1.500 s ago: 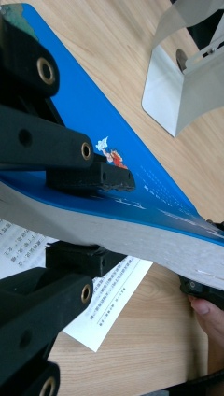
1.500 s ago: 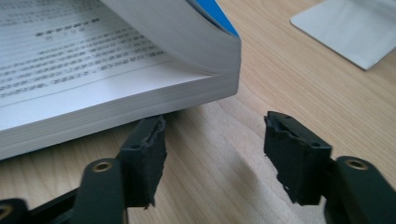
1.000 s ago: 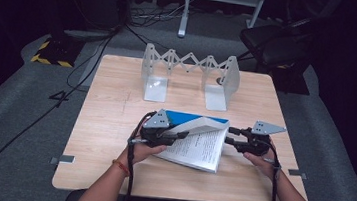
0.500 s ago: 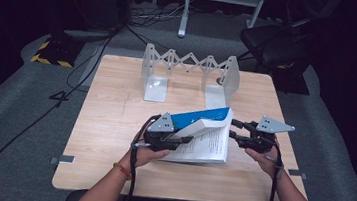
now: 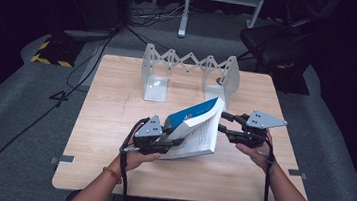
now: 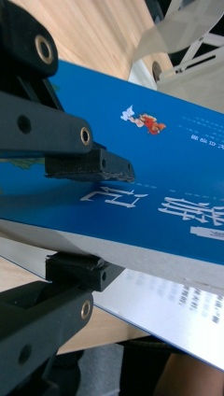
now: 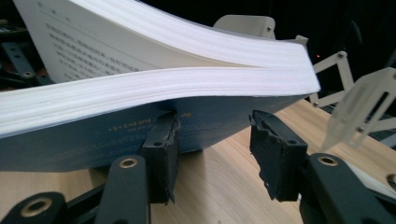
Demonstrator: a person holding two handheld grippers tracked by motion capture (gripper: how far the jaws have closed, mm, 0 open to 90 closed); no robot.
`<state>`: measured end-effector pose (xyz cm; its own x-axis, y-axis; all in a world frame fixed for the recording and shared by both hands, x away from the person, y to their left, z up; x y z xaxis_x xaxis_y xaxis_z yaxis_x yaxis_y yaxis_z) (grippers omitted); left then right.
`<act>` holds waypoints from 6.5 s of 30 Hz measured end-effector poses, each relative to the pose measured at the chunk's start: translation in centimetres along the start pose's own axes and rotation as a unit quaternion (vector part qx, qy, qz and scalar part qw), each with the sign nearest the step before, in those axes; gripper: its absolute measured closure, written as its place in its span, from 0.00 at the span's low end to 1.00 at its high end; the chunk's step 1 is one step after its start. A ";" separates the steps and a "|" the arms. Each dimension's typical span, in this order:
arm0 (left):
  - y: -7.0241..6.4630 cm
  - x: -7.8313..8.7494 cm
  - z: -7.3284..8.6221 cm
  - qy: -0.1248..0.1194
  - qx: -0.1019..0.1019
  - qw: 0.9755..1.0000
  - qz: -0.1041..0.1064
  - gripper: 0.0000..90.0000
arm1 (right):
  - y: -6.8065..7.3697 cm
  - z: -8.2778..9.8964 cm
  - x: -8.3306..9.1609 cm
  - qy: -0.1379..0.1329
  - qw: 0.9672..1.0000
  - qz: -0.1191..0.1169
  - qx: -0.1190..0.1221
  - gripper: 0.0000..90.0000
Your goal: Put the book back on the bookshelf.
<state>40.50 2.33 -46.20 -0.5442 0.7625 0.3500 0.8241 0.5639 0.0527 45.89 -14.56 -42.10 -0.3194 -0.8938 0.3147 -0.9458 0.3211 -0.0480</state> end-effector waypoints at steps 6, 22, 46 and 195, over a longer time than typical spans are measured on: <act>-0.2 -0.2 1.3 0.018 0.002 1.000 -0.002 0.58 | 1.3 0.2 -1.6 0.011 1.000 -0.028 0.006 0.56; -0.4 -2.1 0.3 -0.014 0.061 0.996 0.061 0.72 | 0.5 0.4 -0.6 -0.022 1.000 -0.003 0.002 0.56; -1.4 -2.1 -1.6 0.007 -0.016 0.998 0.068 0.60 | 1.6 -1.5 0.0 -0.019 0.999 0.026 0.040 0.58; -0.5 -9.0 -0.3 0.067 -0.016 0.997 0.032 0.40 | 3.1 4.7 4.9 0.018 1.000 -0.022 0.003 0.64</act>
<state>45.05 -4.95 -49.09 -0.4658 0.7462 0.4755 0.8626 0.5028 0.0560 41.10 -19.37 -45.13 -0.2762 -0.8948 0.3508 -0.9590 0.2809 -0.0386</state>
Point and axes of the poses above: each handheld gripper's, and its own axes: x roughly backward along the jaws, z roughly out of its underside, y roughly to its left, the point moved 10 cm from there along -x, roughly forward along the jaws, and after that the axes turned 10 degrees about -z, right-handed, at the moved point
